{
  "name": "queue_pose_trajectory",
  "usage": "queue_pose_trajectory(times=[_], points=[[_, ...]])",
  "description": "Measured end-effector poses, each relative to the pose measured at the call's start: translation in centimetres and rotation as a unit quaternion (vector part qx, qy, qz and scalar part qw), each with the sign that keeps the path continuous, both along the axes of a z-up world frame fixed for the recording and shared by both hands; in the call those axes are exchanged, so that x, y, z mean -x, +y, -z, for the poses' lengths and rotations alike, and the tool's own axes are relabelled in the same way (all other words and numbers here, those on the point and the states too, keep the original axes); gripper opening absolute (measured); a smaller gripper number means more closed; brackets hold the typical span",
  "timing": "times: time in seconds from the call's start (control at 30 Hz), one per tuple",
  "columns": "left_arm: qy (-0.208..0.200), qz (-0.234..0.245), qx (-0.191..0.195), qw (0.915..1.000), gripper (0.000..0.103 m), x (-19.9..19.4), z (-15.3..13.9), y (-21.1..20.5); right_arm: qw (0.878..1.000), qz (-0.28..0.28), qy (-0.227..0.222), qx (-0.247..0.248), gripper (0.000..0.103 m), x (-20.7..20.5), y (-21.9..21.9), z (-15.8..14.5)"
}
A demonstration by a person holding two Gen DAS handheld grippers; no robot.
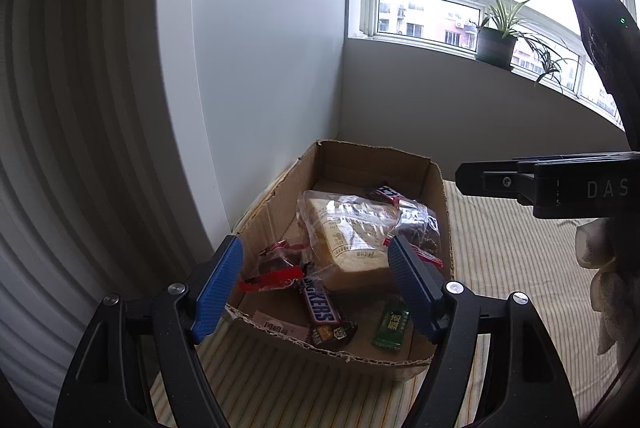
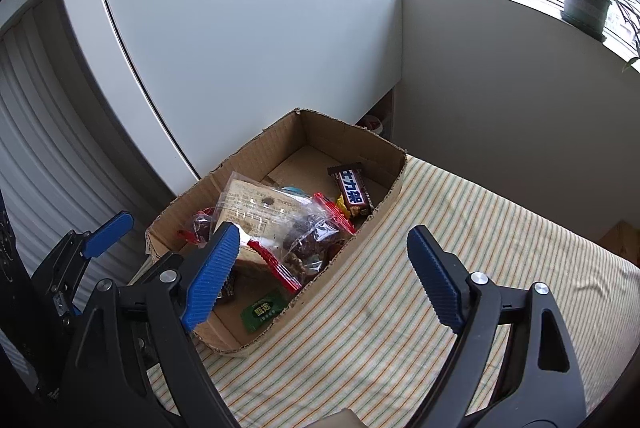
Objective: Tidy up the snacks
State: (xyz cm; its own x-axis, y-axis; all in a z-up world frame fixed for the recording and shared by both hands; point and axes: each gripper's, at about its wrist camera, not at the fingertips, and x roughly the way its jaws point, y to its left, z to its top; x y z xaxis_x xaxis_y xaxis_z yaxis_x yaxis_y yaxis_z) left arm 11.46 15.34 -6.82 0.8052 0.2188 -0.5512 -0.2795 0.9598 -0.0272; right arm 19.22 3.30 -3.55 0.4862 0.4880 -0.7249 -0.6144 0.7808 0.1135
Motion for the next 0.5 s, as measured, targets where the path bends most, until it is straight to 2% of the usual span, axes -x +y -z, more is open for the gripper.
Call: queue_pose_trajectory(times=[0.23, 0.33, 0.5], points=[[-0.004, 0.004, 0.004, 1.0000, 0.075, 1.0, 0.1, -0.6, 0.999, 0.027, -0.030, -0.010, 0.090, 2.7, -3.1, -0.5], [-0.015, 0.007, 0.002, 0.9999, 0.075, 1.7, -0.4, -1.1, 0.998, 0.034, -0.037, -0.024, 0.097, 3.9, -4.3, -0.6], [-0.018, 0.005, 0.002, 0.9998, 0.075, 2.7, -0.1, -1.4, 0.995, 0.054, -0.072, -0.029, 0.099, 5.9, -6.3, -0.6]])
